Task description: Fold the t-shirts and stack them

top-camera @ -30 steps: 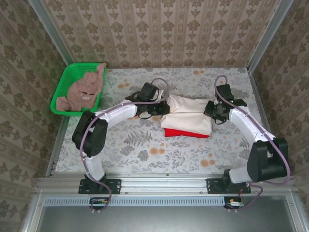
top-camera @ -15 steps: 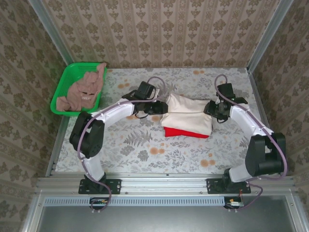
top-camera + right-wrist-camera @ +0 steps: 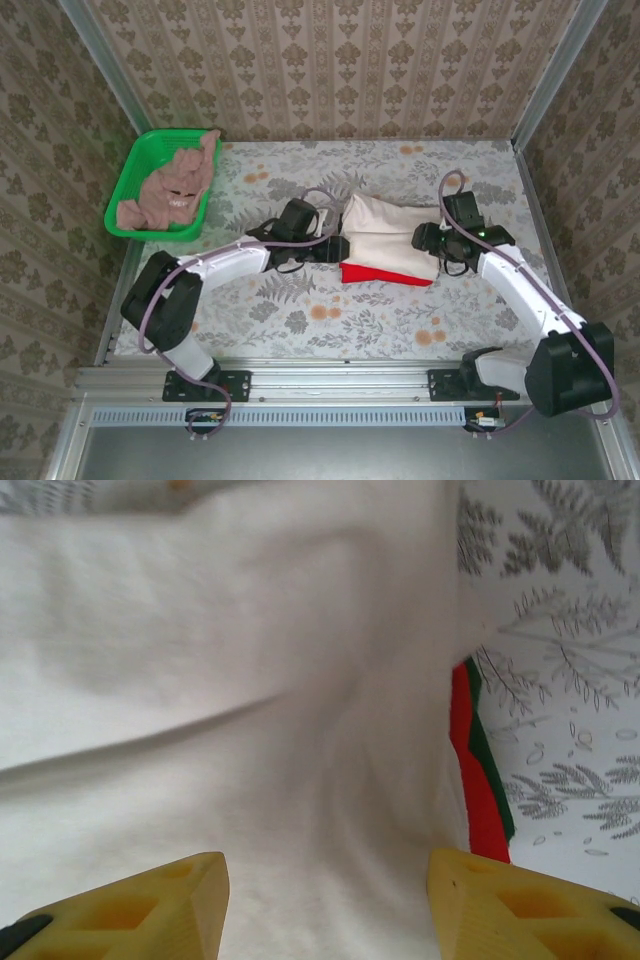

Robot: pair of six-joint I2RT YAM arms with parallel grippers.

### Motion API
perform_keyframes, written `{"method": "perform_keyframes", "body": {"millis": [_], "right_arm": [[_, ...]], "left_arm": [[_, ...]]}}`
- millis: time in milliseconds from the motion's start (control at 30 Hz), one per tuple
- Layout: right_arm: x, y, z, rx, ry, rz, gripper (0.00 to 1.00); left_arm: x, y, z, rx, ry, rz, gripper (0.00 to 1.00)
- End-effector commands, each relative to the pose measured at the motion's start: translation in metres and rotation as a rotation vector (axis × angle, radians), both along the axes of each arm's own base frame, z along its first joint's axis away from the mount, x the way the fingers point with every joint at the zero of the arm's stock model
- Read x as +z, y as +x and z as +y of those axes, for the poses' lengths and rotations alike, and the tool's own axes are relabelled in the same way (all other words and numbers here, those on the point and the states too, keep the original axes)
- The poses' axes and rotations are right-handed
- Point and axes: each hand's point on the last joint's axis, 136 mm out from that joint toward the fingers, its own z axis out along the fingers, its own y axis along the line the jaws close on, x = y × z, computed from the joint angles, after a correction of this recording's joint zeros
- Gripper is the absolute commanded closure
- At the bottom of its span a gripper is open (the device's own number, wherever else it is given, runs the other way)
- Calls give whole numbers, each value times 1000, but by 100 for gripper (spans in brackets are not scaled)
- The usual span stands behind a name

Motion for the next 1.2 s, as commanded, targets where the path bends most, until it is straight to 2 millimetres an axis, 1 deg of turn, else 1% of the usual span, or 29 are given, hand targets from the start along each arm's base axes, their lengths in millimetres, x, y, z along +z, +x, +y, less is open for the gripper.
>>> {"method": "perform_keyframes", "body": {"millis": [0, 67, 100, 167, 200, 233, 267, 367, 433, 500, 567, 700, 767, 833, 867, 933, 967, 1000, 1033, 1067, 1100, 1167], "right_arm": [[-8, 2, 1, -19, 19, 8, 44], [-12, 1, 0, -23, 15, 19, 44], [-10, 5, 1, -26, 16, 1, 44], [-9, 6, 0, -28, 12, -7, 44], [-7, 5, -2, -31, 5, -10, 44], [-5, 5, -2, -31, 0, -12, 44], [-1, 6, -4, -33, -7, -25, 43], [3, 3, -9, -35, -22, -17, 43], [5, 4, -11, -38, -34, -17, 42], [5, 5, -12, -36, -38, -13, 41], [1, 7, -11, -29, -31, -3, 41], [-11, 11, -5, -11, 14, 24, 40], [-12, 14, -6, -12, 3, 28, 40], [-7, 15, -12, -31, -28, 29, 40], [-2, 13, -15, -42, -46, 28, 40], [17, 9, -17, -58, -80, -13, 40], [29, 7, -14, -58, -101, -48, 40], [39, 6, -10, -55, -110, -85, 40], [49, 6, 2, -32, -99, -123, 40], [52, 7, 15, -3, -79, -144, 40], [51, 8, 28, 24, -68, -151, 40], [36, 13, 55, 82, -60, -127, 41]], "left_arm": [[11, 5, -16, -11, -85, -29, 37], [6, 5, -17, -13, -78, -17, 37], [3, 3, -16, -15, -73, -8, 43], [7, 2, -18, -20, -91, -4, 63], [13, 0, -20, -23, -104, -4, 73], [19, -2, -22, -27, -112, -14, 80], [29, -4, -23, -28, -111, -32, 85], [56, -15, -28, -41, -91, -59, 90], [68, -24, -30, -44, -86, -50, 94], [71, -30, -28, -30, -84, -24, 96], [66, -33, -25, -13, -83, -5, 96], [34, -41, -18, 18, -47, 72, 94], [22, -47, -19, 22, -66, 104, 92], [10, -49, -17, 31, -52, 117, 83], [3, -49, -15, 34, -33, 125, 83], [-8, -49, -11, 40, 0, 139, 79], [-12, -50, -11, 38, 6, 149, 79], [-14, -50, -10, 39, 4, 153, 77], [-14, -49, -10, 38, 6, 152, 73], [-16, -49, -9, 38, 14, 154, 67], [-16, -47, -8, 41, 19, 150, 63], [-12, -44, -4, 42, 31, 135, 57]]}}
